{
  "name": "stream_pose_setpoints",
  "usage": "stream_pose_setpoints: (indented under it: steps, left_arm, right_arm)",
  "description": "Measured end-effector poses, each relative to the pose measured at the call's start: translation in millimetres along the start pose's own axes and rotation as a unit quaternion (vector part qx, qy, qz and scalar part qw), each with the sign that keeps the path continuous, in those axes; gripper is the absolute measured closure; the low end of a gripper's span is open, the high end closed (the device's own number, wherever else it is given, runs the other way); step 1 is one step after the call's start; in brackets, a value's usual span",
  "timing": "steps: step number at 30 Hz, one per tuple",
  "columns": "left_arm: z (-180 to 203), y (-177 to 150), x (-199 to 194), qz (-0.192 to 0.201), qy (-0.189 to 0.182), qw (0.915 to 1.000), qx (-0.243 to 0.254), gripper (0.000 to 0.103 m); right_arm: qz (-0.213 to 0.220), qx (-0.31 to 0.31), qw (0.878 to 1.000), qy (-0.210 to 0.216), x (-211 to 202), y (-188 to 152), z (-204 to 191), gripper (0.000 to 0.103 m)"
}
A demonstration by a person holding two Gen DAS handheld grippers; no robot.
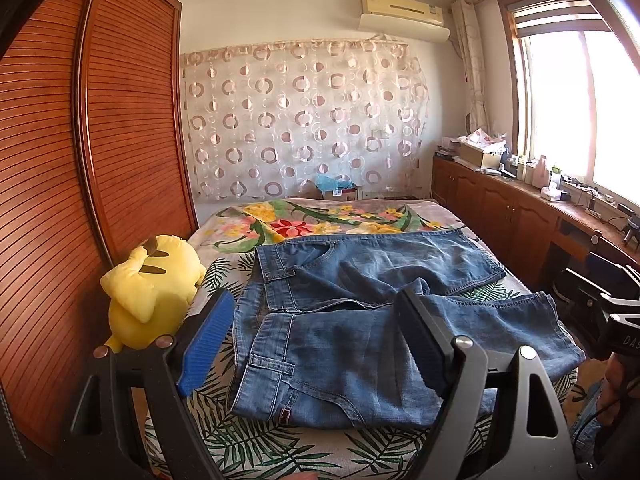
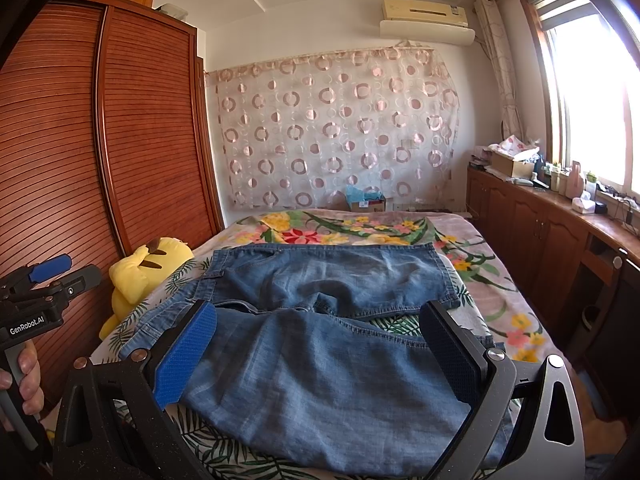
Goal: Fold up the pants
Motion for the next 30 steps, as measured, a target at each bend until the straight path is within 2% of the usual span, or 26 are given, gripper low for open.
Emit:
stream_pose_setpoints:
  steps: [30]
  left_arm:
    - [-1.1,1.9,-3.1,0.003,0.0,1.0,0.001,0.02]
  right_arm:
    - [0.001,-0.001,1.0,0.0,-0.6,0.6,-1.3,0.002]
Point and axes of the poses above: each gripper's, at about its wrist camera, not at the fingertips, and x roughly the way its jaws point, z to its right, y to its top, the point moved 5 cm from there along x, roughly the way its jaws point, and after that the axes turned 8 degrees about -y, right-handed, at the moved point
